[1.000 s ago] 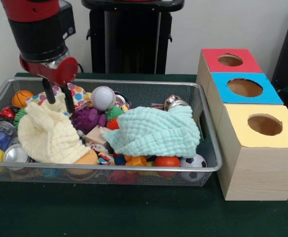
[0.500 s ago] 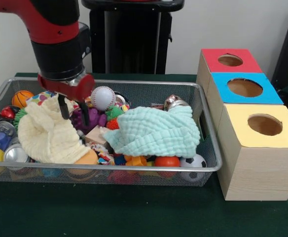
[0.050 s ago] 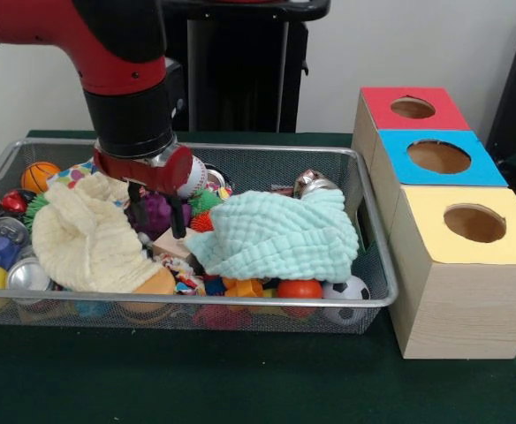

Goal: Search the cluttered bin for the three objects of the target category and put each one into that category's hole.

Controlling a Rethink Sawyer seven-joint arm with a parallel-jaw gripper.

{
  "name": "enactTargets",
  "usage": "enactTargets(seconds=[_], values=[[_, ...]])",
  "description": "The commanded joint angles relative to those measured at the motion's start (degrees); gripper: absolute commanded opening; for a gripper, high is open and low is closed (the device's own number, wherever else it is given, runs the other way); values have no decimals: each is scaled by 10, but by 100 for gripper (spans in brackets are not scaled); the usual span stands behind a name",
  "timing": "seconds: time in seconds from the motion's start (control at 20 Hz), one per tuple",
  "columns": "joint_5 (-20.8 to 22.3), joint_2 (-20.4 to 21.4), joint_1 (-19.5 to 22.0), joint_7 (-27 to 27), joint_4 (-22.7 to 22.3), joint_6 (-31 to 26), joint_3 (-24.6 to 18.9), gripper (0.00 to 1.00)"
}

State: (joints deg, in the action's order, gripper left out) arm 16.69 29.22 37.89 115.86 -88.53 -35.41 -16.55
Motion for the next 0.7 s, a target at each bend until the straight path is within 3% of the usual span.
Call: enactTargets(seconds=[0.05, 0.7], values=[[39, -20, -1, -54, -37, 33, -41, 100], [45, -31, 29, -89, -30, 26, -58, 100]])
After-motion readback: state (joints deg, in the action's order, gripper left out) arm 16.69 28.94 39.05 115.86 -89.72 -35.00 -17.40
